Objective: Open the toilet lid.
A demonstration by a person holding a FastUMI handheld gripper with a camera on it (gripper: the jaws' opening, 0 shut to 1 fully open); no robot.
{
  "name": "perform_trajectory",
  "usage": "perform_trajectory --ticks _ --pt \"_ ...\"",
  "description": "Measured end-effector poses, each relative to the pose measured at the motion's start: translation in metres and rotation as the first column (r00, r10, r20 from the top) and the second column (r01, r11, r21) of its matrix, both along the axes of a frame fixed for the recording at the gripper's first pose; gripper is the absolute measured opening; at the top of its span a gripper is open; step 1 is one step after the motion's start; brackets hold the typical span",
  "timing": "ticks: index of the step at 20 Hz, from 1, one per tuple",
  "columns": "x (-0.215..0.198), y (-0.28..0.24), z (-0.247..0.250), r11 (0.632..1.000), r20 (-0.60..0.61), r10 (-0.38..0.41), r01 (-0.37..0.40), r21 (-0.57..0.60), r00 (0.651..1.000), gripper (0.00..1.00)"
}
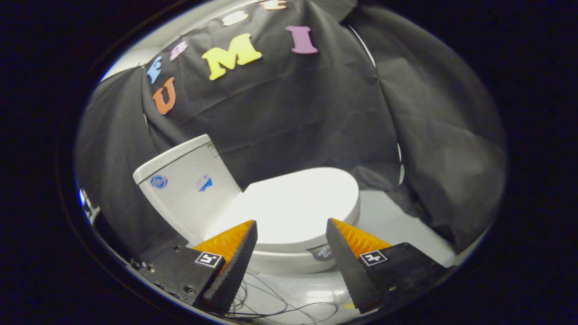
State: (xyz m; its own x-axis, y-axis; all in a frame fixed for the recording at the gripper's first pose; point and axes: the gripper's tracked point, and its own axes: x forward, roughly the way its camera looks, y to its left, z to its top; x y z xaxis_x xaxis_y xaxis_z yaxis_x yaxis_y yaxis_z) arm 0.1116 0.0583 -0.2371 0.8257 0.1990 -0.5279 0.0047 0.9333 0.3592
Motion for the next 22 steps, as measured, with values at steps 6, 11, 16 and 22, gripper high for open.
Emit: perform_trajectory --ticks 6,11,16,22 --pt "-0.007 -0.005 -0.073 0.972 -0.25 -0.071 0.124 0.199 0.966 0.93" --pt "-0.005 -0.016 -0.101 0.935 -0.329 -0.122 0.219 0.278 0.936 0.85" --pt "0.009 -0.021 -0.111 0.869 -0.383 -0.142 0.3 0.393 0.913 0.79" --pt "0.016 -0.024 -0.138 0.799 -0.478 -0.136 0.381 0.465 0.868 0.63"
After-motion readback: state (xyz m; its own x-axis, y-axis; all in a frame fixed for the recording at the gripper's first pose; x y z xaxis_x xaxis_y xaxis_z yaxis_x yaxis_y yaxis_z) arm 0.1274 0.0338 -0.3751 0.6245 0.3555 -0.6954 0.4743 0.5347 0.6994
